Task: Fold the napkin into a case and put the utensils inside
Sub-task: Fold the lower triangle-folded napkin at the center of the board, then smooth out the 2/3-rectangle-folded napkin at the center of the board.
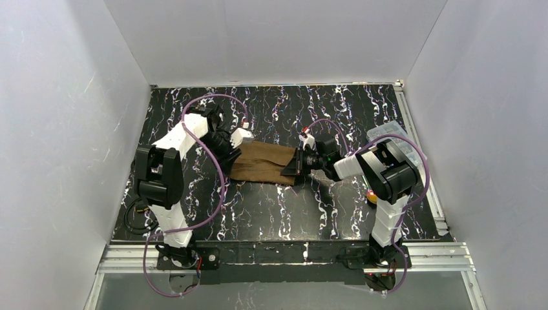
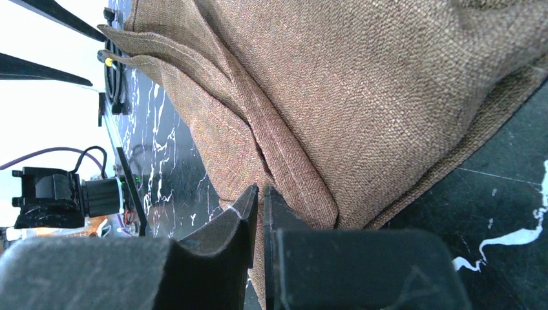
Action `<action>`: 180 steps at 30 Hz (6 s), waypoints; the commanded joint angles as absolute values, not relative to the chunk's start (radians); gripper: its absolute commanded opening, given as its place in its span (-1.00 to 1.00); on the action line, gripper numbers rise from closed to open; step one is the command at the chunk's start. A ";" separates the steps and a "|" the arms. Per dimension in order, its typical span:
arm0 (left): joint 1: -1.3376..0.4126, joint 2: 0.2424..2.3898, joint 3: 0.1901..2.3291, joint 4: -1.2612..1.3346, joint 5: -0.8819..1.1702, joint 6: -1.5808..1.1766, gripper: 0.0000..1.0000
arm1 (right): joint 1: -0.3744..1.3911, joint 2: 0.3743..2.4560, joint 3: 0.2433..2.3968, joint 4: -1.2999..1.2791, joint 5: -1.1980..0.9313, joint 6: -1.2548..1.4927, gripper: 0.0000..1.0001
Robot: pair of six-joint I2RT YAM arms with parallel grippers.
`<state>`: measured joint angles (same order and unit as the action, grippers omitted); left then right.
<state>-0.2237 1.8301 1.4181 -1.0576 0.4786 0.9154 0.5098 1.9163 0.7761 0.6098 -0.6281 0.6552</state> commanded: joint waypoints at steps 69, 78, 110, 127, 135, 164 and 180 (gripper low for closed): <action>-0.302 1.898 1.390 -0.855 0.302 0.802 -1.00 | 0.611 2.268 1.437 0.293 -0.531 0.585 -0.53; -0.301 1.906 1.460 -0.857 0.307 0.769 -1.00 | 0.617 2.246 1.358 0.325 -0.530 0.585 -0.55; -0.299 2.079 1.585 -0.824 0.218 0.705 -1.00 | 0.560 1.958 1.133 0.445 -0.711 0.608 -0.35; -0.301 2.089 1.575 -0.818 0.198 0.705 -1.00 | 0.602 1.837 0.912 0.522 -0.679 0.597 -0.43; -0.301 2.082 1.581 -0.808 0.191 0.691 -1.00 | 0.591 1.951 0.953 0.376 -0.570 0.511 -0.54; -0.315 1.999 1.561 -0.976 0.367 0.607 -0.54 | 0.572 2.005 0.840 0.622 -0.619 0.696 -0.54; -0.322 2.117 1.552 -0.831 0.239 0.641 -0.79 | 0.524 1.877 0.949 0.565 -0.774 0.797 -0.37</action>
